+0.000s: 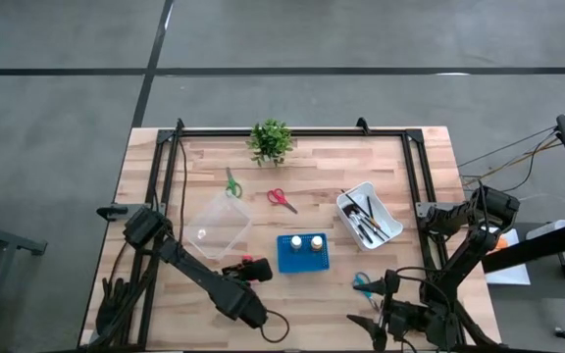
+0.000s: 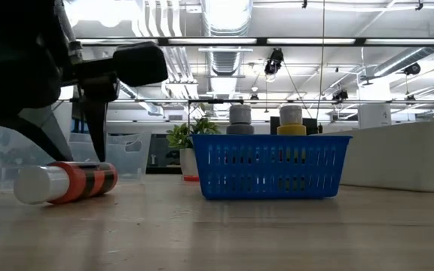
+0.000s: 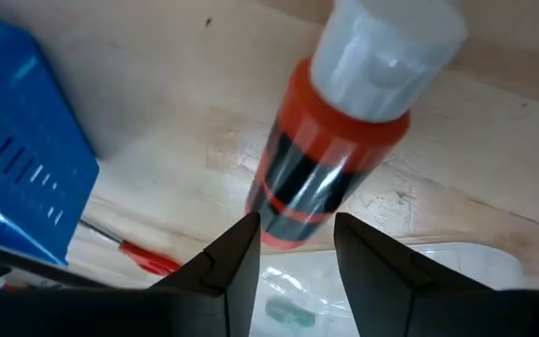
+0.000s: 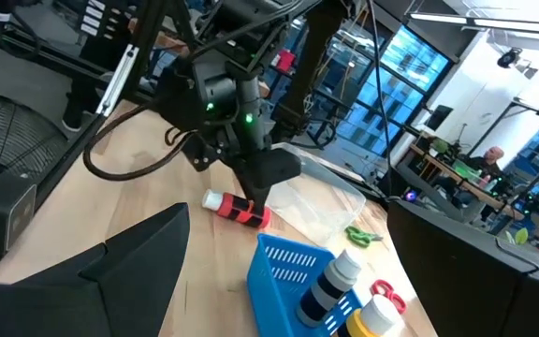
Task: Pick & Place Paint Supplies
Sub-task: Put the orange paint bottle in the blue bin
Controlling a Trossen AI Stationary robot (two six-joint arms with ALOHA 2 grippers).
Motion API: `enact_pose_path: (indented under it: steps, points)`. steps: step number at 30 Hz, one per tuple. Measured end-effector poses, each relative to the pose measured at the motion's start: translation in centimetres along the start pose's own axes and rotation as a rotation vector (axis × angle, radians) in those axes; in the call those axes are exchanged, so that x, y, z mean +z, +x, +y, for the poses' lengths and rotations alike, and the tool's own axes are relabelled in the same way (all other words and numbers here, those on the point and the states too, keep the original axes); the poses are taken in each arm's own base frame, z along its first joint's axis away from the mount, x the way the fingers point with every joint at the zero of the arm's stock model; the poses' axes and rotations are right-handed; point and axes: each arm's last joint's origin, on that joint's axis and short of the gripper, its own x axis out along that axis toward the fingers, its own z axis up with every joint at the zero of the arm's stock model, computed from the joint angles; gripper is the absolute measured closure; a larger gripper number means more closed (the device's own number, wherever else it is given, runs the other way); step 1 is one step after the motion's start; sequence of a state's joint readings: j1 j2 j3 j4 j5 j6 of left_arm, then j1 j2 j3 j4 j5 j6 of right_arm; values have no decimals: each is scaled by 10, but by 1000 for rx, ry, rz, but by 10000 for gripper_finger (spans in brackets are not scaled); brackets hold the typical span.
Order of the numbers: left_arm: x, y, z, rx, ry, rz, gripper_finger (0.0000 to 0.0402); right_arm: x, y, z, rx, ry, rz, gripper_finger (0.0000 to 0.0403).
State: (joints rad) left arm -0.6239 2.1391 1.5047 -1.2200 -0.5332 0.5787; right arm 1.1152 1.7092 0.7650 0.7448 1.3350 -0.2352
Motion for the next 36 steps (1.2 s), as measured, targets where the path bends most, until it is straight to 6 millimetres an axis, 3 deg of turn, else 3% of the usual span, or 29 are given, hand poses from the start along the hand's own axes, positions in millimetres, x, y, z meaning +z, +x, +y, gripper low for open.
enact_pose_path:
  steps: [22, 36]
  points:
    - [3, 10, 22, -66, -37, -206, 258, 0, 0, 0, 10, 6, -2, 42]
    - [10, 7, 25, -137, -240, -316, 258, -1, 0, 0, 11, 11, -1, 42]
